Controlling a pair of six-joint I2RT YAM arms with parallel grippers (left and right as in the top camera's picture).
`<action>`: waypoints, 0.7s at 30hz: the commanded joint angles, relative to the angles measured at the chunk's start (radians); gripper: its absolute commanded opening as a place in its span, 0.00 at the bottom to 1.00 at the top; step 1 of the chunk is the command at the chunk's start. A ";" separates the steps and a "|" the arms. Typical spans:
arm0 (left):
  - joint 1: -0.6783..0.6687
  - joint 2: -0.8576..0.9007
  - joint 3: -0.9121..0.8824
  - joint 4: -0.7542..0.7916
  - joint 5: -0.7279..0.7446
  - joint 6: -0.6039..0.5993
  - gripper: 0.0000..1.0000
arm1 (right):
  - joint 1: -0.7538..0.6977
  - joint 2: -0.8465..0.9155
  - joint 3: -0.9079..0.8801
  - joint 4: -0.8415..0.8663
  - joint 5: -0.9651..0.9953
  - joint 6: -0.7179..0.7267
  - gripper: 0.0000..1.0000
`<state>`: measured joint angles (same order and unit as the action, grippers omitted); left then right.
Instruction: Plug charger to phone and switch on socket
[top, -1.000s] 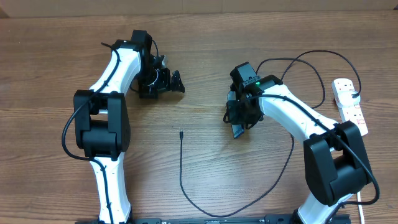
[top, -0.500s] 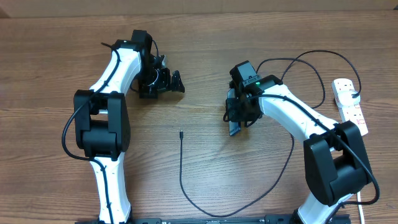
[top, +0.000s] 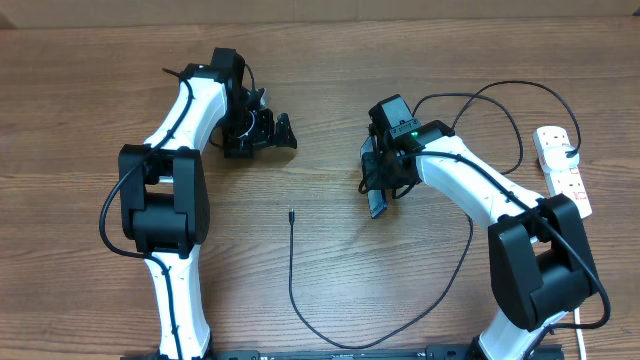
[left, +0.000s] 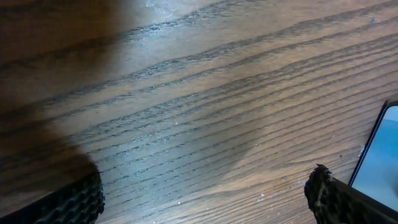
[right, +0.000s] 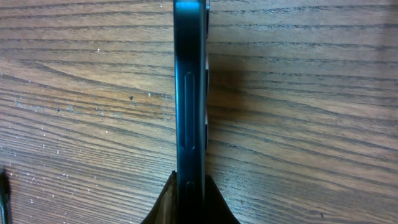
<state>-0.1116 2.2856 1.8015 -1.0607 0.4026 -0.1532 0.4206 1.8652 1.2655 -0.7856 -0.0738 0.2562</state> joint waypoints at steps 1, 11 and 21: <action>-0.007 -0.013 0.003 0.003 -0.021 0.019 1.00 | 0.001 -0.017 -0.003 0.008 0.007 -0.003 0.04; -0.007 -0.013 0.003 0.003 -0.021 0.019 1.00 | 0.001 -0.017 -0.003 0.056 0.013 -0.003 0.11; -0.007 -0.013 0.003 0.003 -0.021 0.019 1.00 | 0.001 -0.017 -0.003 0.043 0.003 -0.003 0.04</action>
<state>-0.1116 2.2852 1.8015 -1.0580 0.4023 -0.1532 0.4206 1.8652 1.2655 -0.7433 -0.0669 0.2539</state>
